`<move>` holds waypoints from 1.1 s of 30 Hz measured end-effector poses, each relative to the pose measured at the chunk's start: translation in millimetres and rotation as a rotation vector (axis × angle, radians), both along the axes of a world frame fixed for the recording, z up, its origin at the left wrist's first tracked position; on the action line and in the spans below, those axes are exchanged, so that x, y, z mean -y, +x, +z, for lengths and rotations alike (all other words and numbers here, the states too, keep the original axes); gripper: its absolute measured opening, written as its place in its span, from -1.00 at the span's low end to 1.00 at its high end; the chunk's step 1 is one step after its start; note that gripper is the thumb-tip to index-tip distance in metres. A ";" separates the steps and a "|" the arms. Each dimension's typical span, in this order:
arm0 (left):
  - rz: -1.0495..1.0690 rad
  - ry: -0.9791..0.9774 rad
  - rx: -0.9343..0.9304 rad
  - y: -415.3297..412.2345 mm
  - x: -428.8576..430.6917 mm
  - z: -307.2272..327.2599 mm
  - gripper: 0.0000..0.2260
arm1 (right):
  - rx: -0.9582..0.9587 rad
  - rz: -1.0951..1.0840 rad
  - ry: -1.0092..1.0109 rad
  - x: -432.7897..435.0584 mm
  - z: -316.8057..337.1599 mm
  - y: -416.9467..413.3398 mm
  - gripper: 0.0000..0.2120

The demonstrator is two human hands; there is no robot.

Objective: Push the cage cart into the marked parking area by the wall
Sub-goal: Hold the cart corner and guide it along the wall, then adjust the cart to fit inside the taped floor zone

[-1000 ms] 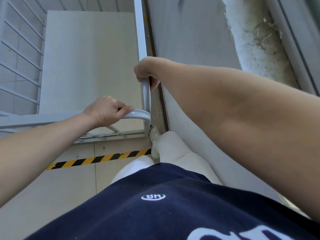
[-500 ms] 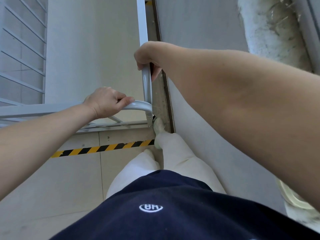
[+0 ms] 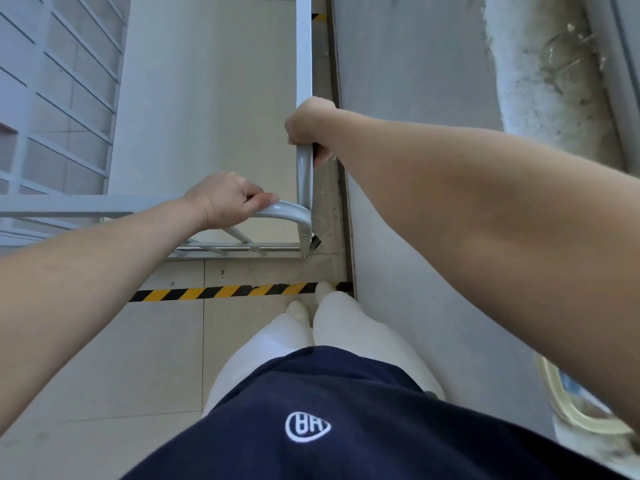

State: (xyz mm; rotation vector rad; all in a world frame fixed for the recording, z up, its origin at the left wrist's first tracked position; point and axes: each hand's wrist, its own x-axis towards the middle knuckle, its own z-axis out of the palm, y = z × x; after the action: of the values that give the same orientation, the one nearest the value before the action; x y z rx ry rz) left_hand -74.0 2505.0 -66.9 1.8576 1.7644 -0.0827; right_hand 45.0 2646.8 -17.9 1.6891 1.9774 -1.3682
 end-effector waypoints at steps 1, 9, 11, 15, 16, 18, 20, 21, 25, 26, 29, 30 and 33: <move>0.015 -0.020 0.001 0.2 0.1 1.6 -0.51 | 0.031 0.034 0.070 1.5 1.1 1.2 -0.78; 0.153 -0.063 0.111 -3.2 10.5 13.9 -0.54 | 0.220 0.351 0.710 39.5 7.5 -14.1 -0.74; 0.180 0.007 0.167 -17.0 21.1 22.1 -0.61 | 0.185 0.426 0.652 54.6 11.7 -27.3 -0.73; 0.166 0.110 0.107 -62.1 52.8 40.8 -0.54 | 0.104 0.391 0.534 97.4 17.5 -62.5 -0.67; 0.164 0.132 0.090 -75.9 63.4 43.7 -0.54 | 0.095 0.366 0.516 109.9 17.8 -72.8 -0.66; 0.156 0.154 0.071 -105.3 86.7 50.3 -0.59 | 0.081 0.313 0.494 137.0 20.0 -94.2 -0.64; 0.150 0.174 0.063 -135.3 113.0 57.7 -0.63 | 0.059 0.285 0.483 167.6 23.9 -117.3 -0.62; 0.153 0.183 0.058 -148.7 125.7 61.4 -0.63 | 0.049 0.277 0.478 183.2 25.9 -128.5 -0.62; 0.164 0.219 0.053 -185.2 170.6 73.5 -0.69 | 0.034 0.267 0.450 239.2 34.1 -162.4 -0.58; 0.167 0.232 0.054 -189.8 180.3 76.6 -0.70 | 0.034 0.275 0.451 249.7 36.8 -167.9 -0.57; 0.206 0.270 0.077 -196.4 207.0 85.6 -0.72 | 0.016 0.284 0.455 273.6 47.0 -177.7 -0.59; 0.222 0.277 0.078 -197.3 215.4 87.8 -0.72 | 0.014 0.285 0.456 280.4 50.2 -180.4 -0.60; 0.263 0.273 0.054 -197.7 240.6 92.8 -0.69 | 0.048 0.344 0.497 301.0 54.0 -185.6 -0.57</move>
State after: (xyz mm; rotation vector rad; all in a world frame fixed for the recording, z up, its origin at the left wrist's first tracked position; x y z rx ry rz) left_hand -271.7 2264.4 25.9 1.7684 2.0464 0.3206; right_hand -140.5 2345.8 36.1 1.4243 2.5769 -0.7537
